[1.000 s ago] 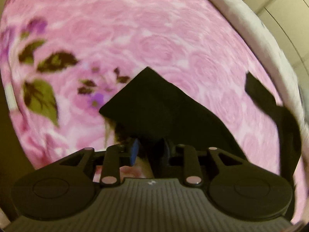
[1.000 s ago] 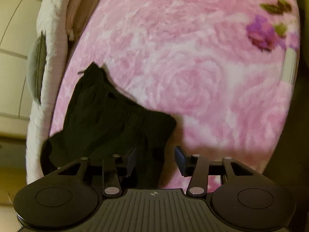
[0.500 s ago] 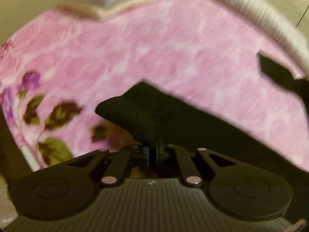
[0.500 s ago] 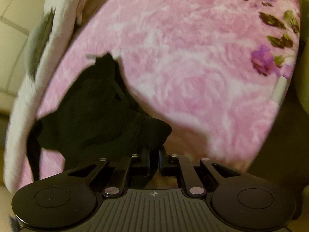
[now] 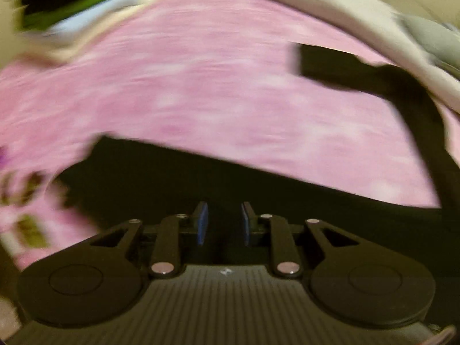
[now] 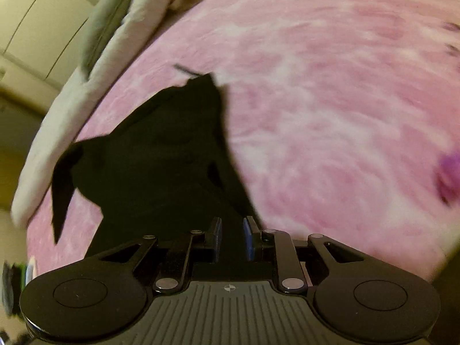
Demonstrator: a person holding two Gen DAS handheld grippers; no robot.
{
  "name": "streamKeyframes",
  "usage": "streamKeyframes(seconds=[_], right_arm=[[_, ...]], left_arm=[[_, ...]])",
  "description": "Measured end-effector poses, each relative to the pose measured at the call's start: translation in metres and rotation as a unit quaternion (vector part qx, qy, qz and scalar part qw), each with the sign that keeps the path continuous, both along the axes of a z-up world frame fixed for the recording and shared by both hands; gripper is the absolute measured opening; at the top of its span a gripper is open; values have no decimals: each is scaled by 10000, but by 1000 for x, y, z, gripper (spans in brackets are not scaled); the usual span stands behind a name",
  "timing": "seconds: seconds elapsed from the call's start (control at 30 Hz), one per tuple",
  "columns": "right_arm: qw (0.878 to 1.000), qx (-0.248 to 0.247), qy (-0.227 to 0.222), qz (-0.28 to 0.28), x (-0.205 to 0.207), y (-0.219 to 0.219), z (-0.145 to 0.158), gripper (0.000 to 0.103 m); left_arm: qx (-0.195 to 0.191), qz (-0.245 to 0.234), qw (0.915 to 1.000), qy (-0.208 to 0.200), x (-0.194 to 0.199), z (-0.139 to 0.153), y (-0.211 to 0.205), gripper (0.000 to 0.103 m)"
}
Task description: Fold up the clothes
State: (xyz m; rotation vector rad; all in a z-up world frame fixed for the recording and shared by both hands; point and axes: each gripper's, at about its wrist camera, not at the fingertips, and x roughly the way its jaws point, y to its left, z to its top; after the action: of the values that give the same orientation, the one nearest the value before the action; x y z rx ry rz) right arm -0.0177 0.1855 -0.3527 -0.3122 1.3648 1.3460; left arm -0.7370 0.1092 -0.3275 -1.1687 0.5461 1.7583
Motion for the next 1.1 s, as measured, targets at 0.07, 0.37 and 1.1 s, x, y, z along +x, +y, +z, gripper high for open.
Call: streamKeyframes(seconds=[0.07,0.37,1.1], right_arm=[[9997,-39,62,246,1,16,-10,20],[9951,-10,407,900,9,57,-34,34],[9954,585,-466,597,-9,103,-54,4]], left_arm=[[107,-489,9984,-269,31,-3,23,19],[217,-1675,9789,-1148,140,-30,96,21],[86,-1467,9834,-1068,147,-54,130,21]])
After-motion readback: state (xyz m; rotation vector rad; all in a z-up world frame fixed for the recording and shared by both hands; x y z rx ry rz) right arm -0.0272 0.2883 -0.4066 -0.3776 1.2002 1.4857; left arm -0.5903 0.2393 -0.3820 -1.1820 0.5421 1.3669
